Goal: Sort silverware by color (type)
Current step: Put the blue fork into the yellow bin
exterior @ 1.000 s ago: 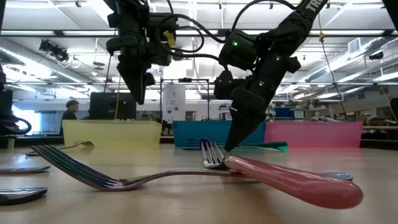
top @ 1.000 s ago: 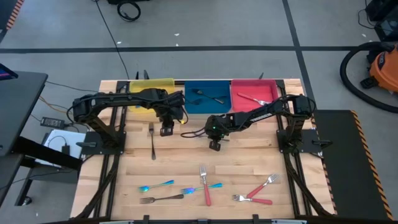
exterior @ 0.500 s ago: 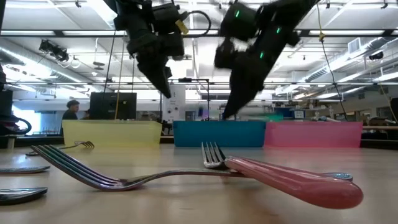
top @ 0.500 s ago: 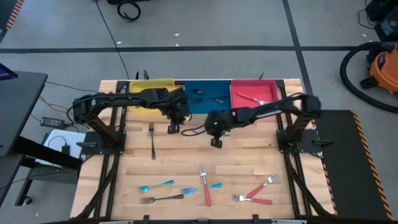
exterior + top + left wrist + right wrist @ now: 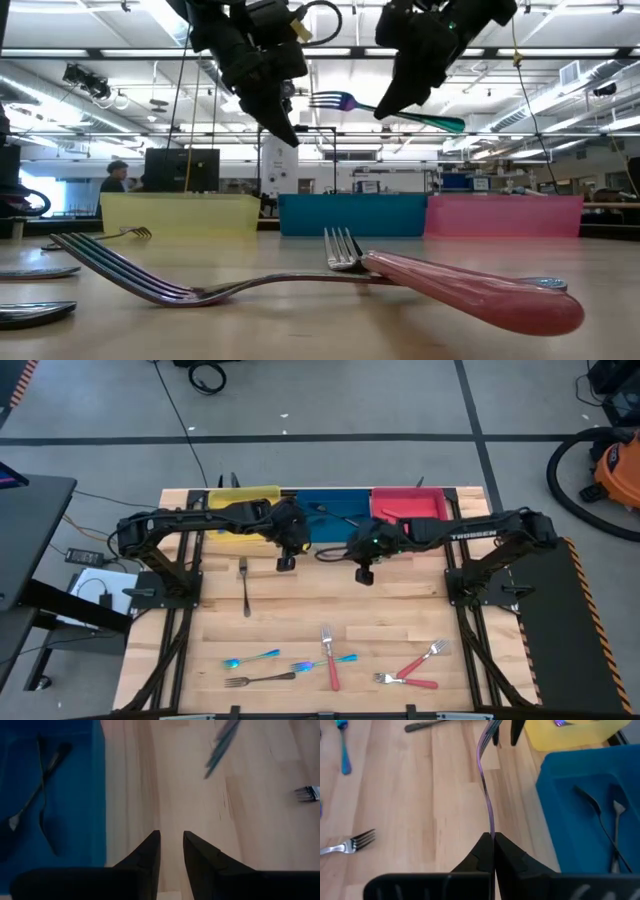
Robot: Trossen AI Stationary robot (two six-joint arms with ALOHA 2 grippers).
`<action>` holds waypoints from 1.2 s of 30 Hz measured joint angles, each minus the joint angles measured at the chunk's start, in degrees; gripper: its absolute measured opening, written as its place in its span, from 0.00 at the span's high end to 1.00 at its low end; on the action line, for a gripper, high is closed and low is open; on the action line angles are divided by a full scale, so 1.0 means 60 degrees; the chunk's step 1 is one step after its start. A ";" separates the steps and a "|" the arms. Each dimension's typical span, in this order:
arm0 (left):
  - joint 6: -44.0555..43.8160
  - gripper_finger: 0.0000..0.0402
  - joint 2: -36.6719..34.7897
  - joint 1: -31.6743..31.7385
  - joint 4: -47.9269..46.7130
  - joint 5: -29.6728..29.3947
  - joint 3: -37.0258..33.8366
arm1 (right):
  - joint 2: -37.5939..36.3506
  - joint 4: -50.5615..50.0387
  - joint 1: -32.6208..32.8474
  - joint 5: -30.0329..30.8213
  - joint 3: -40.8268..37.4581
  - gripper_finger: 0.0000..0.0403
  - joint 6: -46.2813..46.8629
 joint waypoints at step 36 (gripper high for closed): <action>-0.0140 0.56 0.0508 -0.1020 0.2163 -0.0007 0.0000 | 0.0882 0.0641 -0.0262 -0.0614 -0.0002 0.98 0.0002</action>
